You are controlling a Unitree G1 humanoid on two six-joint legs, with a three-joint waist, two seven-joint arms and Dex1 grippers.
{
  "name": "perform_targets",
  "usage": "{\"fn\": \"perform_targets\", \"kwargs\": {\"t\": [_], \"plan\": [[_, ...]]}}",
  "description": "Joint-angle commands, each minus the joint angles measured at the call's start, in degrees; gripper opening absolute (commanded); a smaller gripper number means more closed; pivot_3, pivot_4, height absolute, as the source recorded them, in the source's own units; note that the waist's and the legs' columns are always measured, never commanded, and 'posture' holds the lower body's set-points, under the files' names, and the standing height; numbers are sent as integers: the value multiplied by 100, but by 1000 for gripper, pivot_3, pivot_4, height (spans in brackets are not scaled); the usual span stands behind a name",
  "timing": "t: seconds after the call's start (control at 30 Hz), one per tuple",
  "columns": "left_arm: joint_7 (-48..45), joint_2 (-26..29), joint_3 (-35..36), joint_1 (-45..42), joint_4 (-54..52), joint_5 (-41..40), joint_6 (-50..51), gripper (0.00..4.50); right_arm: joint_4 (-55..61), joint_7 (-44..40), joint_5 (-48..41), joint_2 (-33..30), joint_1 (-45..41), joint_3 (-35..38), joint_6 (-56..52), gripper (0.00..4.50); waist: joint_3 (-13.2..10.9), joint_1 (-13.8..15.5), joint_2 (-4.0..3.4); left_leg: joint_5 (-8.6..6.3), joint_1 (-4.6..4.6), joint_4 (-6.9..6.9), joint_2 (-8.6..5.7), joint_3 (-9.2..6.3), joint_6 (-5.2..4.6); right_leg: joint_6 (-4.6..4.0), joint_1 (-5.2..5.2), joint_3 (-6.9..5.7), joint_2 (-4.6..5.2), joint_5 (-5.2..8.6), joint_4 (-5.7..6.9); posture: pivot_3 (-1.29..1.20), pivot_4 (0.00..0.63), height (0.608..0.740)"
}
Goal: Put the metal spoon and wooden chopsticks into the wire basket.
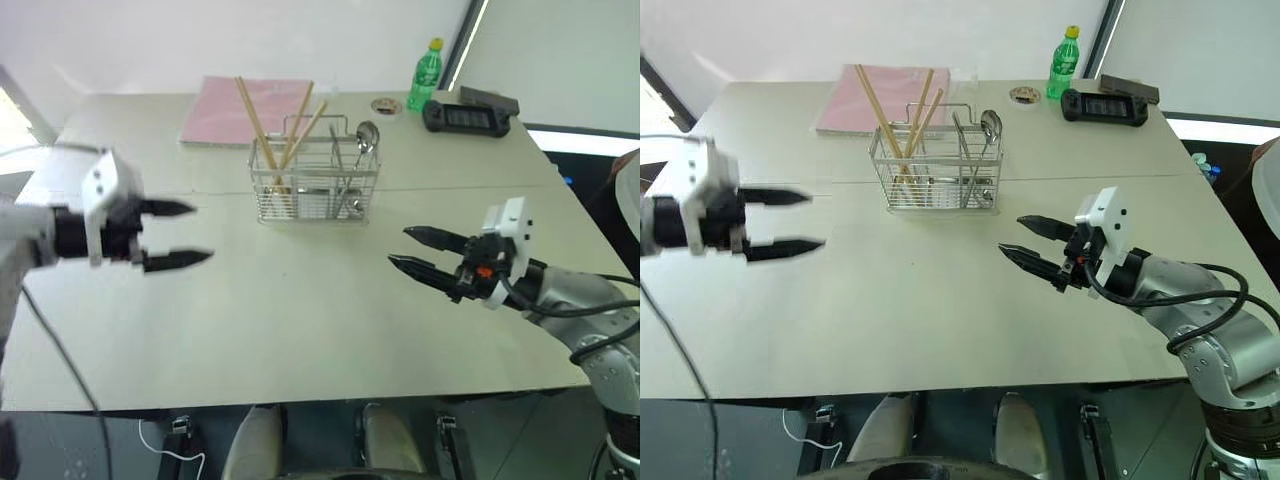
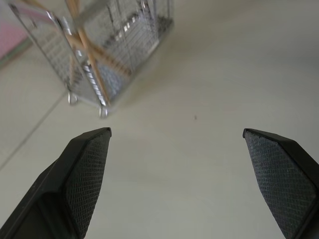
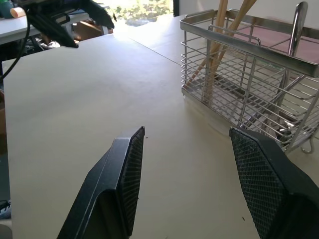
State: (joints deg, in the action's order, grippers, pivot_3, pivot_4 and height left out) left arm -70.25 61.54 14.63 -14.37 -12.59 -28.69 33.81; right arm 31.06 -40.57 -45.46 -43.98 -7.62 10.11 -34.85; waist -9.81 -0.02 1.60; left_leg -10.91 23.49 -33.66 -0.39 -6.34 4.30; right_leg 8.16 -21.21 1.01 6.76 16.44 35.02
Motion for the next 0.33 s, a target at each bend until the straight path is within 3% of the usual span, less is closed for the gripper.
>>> {"fn": "perform_targets", "kwargs": {"t": [0.03,0.2,0.33], "plan": [[363,-10,849,398,-763,-121,36,4469,-146,-95,63,2,-159,214,155,2811,0,27,1,0,2,0,1,4,0,-4,-3,1,2,-2,-3,0,150,731],[929,-203,1435,611,-1291,-557,523,4469,-384,-191,31,-6,-478,189,88,2811,-2,65,-2,0,2,0,2,10,0,-5,-7,2,4,-3,-5,0,150,731],[1110,-172,1472,670,-1423,-644,594,4469,-462,-321,126,-1,-540,92,107,2811,-2,65,-3,1,2,9,2,12,-1,-5,-5,1,3,-3,-4,0,150,731]]}}
